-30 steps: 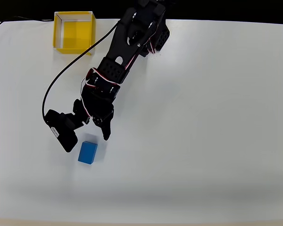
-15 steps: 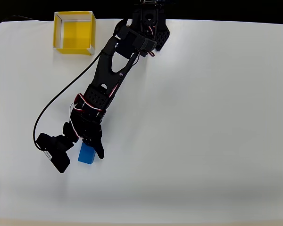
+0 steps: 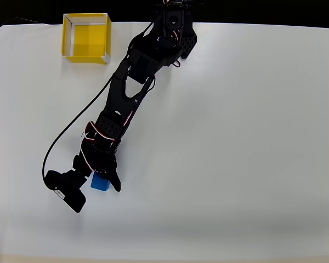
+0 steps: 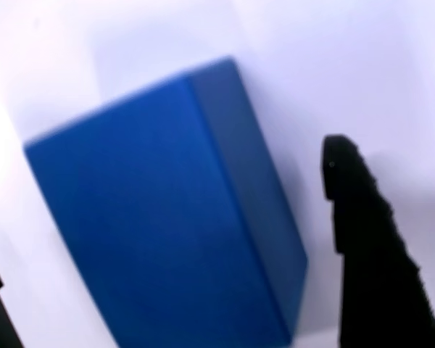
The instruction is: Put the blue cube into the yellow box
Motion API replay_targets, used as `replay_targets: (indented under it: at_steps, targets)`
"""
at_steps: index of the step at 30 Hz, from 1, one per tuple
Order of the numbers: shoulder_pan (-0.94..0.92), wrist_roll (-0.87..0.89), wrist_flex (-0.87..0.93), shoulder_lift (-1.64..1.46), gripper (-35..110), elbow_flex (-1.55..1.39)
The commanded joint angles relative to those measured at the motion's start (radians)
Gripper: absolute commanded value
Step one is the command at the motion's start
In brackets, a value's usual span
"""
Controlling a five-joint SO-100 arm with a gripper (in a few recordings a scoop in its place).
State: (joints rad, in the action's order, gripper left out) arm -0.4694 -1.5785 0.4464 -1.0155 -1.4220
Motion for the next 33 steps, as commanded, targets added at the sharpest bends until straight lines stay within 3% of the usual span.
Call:
replay_targets:
  at_steps: [1,14,23,33]
  targets:
    - [0.003,-0.052,-0.02,-0.041,42,0.13]
    - [0.014,-0.051,0.106,-0.095,12,0.115]
    - [-0.023,-0.003,0.479,-0.428,9,-0.023]
    - [-0.261,0.023,0.784,-0.854,9,-0.278]
